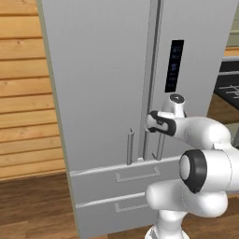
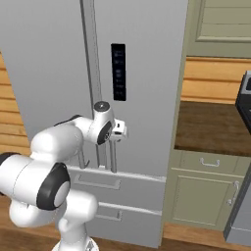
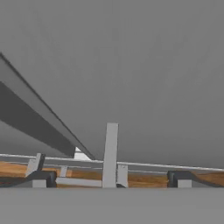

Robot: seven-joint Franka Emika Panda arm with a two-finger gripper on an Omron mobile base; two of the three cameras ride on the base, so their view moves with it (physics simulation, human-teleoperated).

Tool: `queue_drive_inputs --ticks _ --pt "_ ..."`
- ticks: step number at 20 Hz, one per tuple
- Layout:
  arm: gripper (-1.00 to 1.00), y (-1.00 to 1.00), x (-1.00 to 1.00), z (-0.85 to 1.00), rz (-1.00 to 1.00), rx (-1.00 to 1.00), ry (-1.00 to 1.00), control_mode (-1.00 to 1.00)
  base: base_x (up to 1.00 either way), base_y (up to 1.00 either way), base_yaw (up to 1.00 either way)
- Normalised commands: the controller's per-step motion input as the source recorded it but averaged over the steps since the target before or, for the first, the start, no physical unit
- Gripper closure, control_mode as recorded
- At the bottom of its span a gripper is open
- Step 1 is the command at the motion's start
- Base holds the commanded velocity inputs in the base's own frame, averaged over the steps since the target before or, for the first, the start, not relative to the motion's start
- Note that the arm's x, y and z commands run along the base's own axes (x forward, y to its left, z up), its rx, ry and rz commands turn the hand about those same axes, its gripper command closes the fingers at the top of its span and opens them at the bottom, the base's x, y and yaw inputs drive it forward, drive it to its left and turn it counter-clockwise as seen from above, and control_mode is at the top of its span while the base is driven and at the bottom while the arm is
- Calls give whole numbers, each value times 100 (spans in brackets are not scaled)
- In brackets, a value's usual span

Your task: Take the strawberry from the fridge and place it on top of the pancake, located on the dining counter.

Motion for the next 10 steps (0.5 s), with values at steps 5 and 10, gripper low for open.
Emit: queue_drive_inputs --ticks 5,10 --pt "-100 0 16 -11 0 0 0 -100 0 0 0" --pt "100 0 -10 -40 2 -4 0 -100 0 0 0"
